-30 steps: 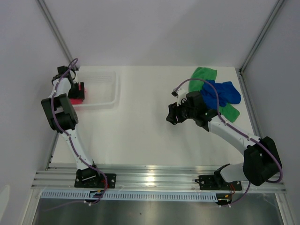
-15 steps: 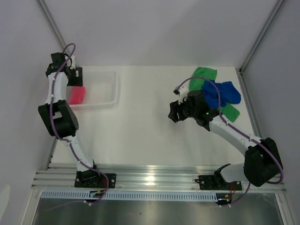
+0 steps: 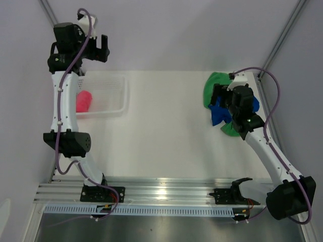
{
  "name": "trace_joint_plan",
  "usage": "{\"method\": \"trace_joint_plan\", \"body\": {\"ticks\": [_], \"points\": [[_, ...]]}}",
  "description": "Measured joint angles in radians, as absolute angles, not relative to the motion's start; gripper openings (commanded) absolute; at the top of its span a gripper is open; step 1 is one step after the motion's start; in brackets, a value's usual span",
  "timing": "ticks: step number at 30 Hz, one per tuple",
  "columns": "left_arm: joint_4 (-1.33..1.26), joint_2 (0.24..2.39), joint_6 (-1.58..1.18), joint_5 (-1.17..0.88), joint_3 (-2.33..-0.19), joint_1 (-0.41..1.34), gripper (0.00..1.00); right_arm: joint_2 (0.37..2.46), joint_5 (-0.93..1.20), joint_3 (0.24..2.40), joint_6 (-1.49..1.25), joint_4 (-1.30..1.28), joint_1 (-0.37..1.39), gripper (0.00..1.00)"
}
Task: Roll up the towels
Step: Grab a towel with the right arm
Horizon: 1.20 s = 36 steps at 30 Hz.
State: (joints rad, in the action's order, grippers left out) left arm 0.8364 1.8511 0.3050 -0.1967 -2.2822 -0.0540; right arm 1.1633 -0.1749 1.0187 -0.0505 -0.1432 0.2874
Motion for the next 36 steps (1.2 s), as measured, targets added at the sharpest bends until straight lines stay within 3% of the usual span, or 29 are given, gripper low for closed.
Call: {"method": "trace_joint_plan", "body": {"ticks": [2,3,5,9,14,22,27,33,36], "points": [[0.799,1.814,0.238,-0.304,-2.290,-0.055,1.00,1.146,-0.163,1.018,-0.072,-0.143,0.269,0.78],[0.790,1.796,0.217,-0.373,-2.291,-0.056,0.99,1.140,-0.165,1.018,-0.088,-0.146,0.262,0.61],[0.791,1.769,0.195,-0.467,-2.293,-0.052,0.96,1.138,-0.186,1.018,-0.127,-0.163,0.255,0.53],[0.826,1.732,0.233,-0.400,-2.209,0.053,0.96,1.182,-0.280,1.018,-0.255,-0.263,0.253,0.59],[0.861,1.710,0.275,-0.199,-1.877,0.185,0.94,1.320,-0.321,1.001,-0.379,-0.371,0.253,0.64],[0.849,1.673,0.302,0.025,-1.562,0.194,0.97,1.548,-0.337,0.985,-0.423,-0.402,0.253,0.65],[0.805,1.648,0.322,0.134,-1.498,0.202,0.97,1.668,-0.335,1.003,-0.418,-0.373,0.247,0.65],[0.770,1.625,0.321,0.147,-1.453,0.203,0.97,1.839,-0.319,1.122,-0.403,-0.329,0.225,0.57],[0.768,1.612,0.319,0.147,-1.452,0.203,0.97,1.874,-0.299,1.162,-0.388,-0.316,0.221,0.40]]}}
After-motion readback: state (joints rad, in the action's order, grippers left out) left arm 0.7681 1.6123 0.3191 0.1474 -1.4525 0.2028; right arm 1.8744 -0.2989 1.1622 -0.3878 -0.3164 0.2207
